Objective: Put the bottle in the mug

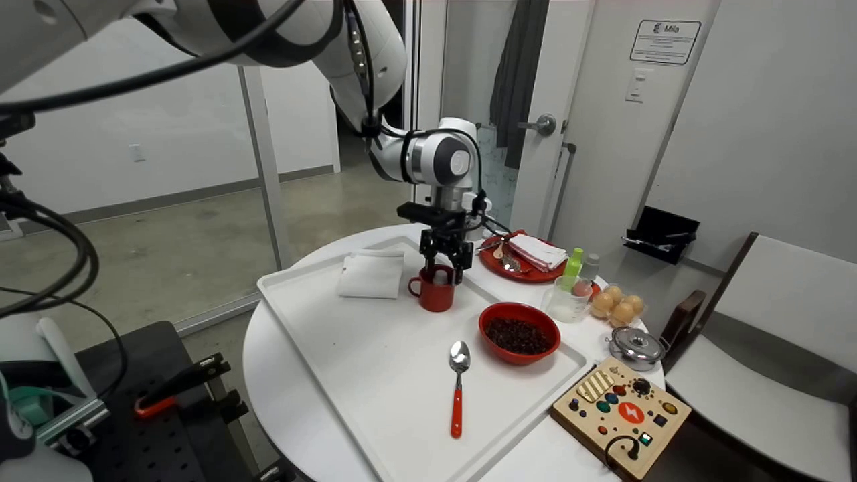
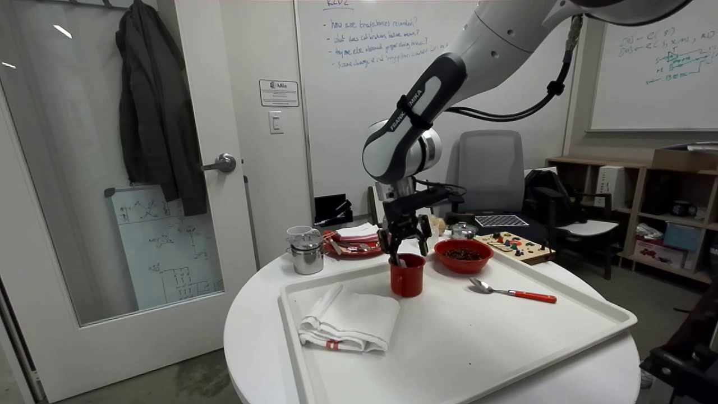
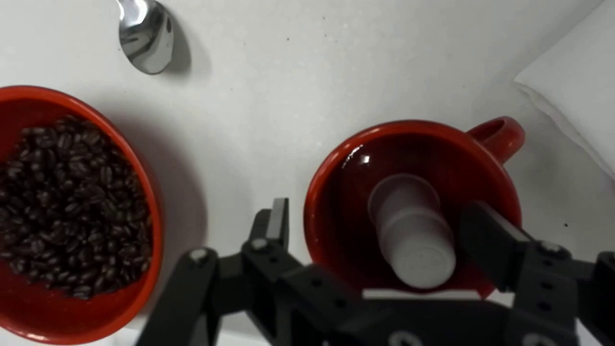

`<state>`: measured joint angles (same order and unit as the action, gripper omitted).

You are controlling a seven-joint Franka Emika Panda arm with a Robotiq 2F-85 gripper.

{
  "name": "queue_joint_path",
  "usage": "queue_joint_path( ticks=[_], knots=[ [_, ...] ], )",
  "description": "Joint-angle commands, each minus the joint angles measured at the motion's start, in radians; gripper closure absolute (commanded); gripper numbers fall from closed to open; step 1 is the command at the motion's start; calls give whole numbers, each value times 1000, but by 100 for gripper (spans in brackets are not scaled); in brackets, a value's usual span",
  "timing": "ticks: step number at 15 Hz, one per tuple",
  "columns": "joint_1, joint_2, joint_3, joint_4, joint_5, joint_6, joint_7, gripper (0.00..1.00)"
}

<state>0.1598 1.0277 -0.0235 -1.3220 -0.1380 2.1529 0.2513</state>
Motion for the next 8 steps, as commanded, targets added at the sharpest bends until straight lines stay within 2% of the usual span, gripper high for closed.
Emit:
queue_joint_path(
  ticks=[1,8],
  knots=[
    [34,-92,-17,-59,0,-57,21,0],
    [20,-328,-12,-243,14,-45,50,0]
  ],
)
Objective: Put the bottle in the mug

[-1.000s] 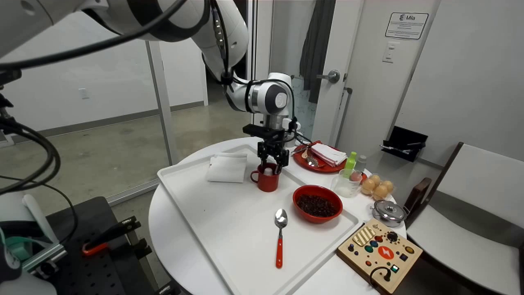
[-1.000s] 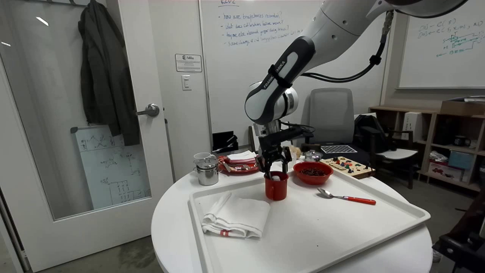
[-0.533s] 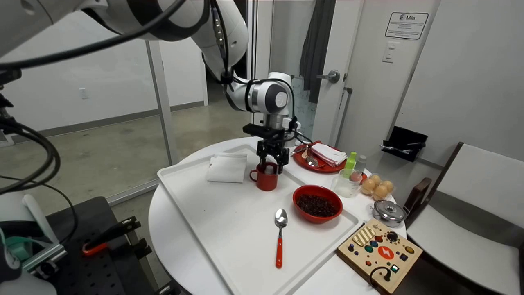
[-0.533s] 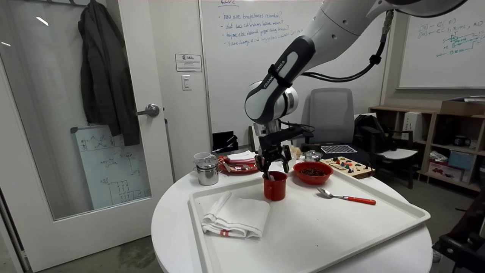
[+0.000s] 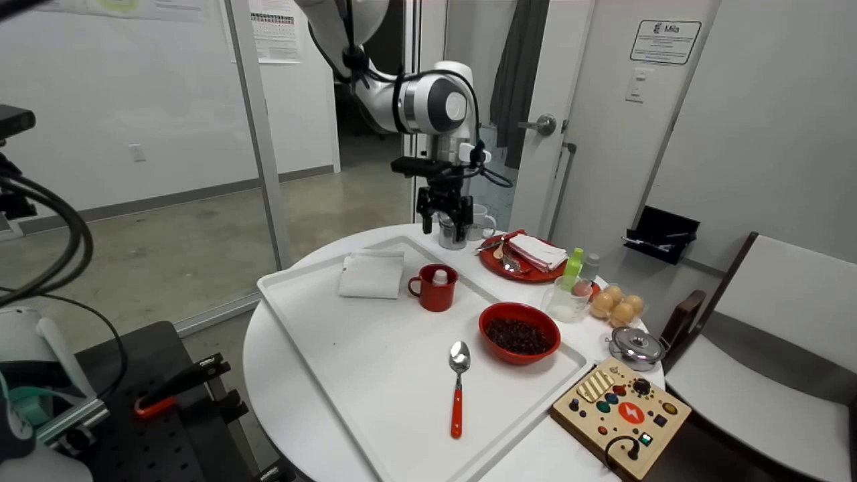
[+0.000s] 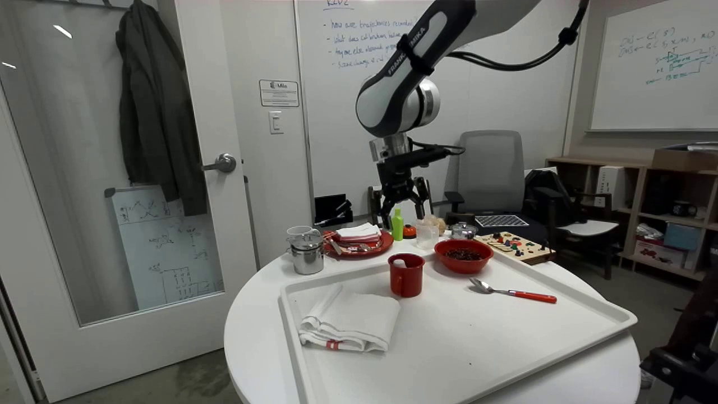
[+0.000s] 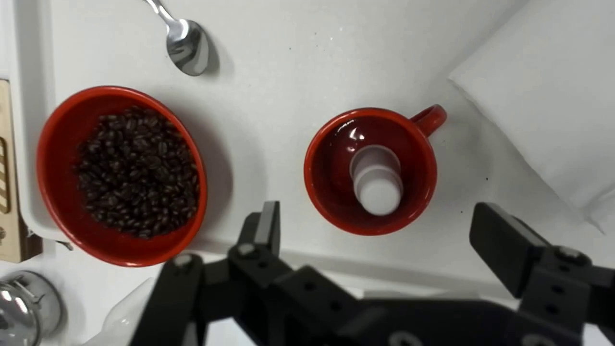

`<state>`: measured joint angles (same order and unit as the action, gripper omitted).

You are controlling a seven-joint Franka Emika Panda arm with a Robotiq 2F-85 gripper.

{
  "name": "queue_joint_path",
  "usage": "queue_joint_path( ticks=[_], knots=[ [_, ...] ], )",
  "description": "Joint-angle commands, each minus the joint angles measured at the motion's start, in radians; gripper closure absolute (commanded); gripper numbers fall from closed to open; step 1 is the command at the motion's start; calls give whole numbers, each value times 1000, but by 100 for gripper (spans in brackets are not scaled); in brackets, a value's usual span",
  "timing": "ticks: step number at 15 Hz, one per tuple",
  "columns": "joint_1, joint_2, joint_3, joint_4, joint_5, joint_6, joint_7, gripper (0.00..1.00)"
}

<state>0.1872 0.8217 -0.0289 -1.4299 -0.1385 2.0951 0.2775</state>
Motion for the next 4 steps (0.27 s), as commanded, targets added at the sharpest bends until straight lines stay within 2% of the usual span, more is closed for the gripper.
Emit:
queue_joint_path(
  ticks=[1,4],
  knots=[
    [-1,-32,-3,-23,2,-2,4,0],
    [-11,-93,-3,-85,1,-3,9,0]
  ],
)
